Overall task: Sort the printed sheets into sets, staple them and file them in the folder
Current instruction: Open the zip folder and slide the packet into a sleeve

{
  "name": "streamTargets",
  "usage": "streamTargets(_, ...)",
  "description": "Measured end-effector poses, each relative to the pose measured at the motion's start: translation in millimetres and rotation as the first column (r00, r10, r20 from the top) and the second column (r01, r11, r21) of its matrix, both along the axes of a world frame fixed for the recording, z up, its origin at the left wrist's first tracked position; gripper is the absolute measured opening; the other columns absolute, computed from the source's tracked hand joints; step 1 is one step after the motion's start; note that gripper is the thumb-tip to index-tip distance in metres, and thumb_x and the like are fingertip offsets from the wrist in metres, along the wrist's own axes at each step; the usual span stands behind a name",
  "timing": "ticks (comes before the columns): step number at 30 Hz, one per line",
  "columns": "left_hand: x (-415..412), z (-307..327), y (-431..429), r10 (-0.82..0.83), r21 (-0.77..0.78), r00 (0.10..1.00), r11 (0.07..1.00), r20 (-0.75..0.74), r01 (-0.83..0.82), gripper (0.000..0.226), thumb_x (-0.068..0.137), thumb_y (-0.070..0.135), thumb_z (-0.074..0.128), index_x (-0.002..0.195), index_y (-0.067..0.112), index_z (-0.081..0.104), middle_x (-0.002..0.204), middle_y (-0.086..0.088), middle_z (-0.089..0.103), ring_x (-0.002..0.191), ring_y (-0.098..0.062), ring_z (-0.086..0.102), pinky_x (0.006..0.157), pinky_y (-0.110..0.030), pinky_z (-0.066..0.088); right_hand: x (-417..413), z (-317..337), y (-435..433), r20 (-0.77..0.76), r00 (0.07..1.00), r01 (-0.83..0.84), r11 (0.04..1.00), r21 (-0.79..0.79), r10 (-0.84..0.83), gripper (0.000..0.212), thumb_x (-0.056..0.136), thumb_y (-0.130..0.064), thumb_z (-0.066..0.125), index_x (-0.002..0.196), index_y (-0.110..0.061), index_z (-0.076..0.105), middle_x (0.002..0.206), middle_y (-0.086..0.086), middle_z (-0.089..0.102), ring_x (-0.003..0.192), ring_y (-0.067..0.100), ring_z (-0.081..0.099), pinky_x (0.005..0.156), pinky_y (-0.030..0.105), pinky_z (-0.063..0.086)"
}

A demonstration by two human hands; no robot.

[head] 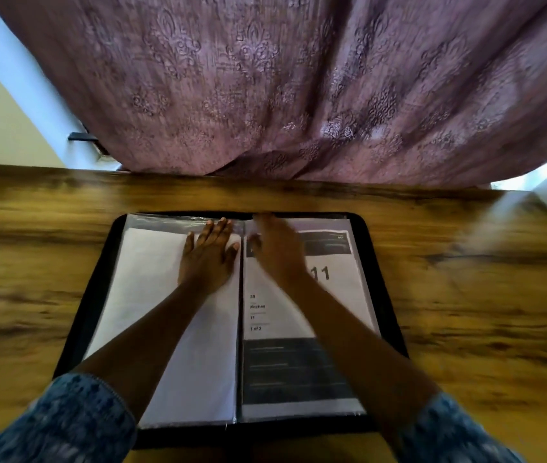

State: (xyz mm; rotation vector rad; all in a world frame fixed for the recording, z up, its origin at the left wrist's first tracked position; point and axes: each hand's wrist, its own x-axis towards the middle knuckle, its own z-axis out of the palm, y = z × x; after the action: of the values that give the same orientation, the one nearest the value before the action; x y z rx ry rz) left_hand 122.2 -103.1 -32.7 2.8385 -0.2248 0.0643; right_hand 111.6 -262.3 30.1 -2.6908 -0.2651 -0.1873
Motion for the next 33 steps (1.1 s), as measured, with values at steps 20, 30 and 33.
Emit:
streamTargets(20, -120.3, 6.6, 99.6, 0.452, -0.010, 0.888, 0.891, -0.086, -0.454, 0.064, 0.093, 0.060, 0.038, 0.149, 0.031, 0.026, 0.160, -0.005, 0.015, 0.147, -0.027, 0.011, 0.113, -0.058, 0.011, -195.8, -62.5, -43.7, -0.163, 0.963, 0.154, 0.935, -0.318, -0.214, 0.069, 0.090, -0.065, 0.008, 0.150, -0.031, -0.002, 0.158, -0.001, -0.001, 0.146, 0.024, 0.002, 0.116, 0.044, -0.008)
streamTargets(30, -117.0, 27.6, 141.1, 0.576, -0.127, 0.796, 0.789, -0.187, -0.601, 0.081, 0.080, 0.057, 0.066, 0.141, 0.013, 0.036, 0.132, -0.024, 0.048, 0.122, -0.044, 0.044, 0.095, -0.053, 0.041, -180.6, -51.3, -116.3, -0.236, 0.752, 0.557, 0.785, -0.271, -0.615, 0.082, 0.085, -0.072, 0.025, 0.151, -0.026, 0.008, 0.158, 0.014, 0.005, 0.144, 0.035, 0.009, 0.114, 0.052, 0.016)
streamTargets(33, -106.4, 39.3, 156.2, 0.528, -0.234, 0.804, 0.774, -0.275, -0.588, 0.083, 0.070, 0.054, 0.078, 0.131, 0.006, 0.046, 0.119, -0.023, 0.060, 0.107, -0.042, 0.057, 0.084, -0.044, 0.047, -180.8, -44.6, -110.4, -0.223, 0.755, 0.564, 0.784, -0.259, -0.617, 0.081, 0.086, -0.070, 0.028, 0.150, -0.024, 0.013, 0.156, 0.016, 0.012, 0.141, 0.036, 0.017, 0.111, 0.050, 0.021)
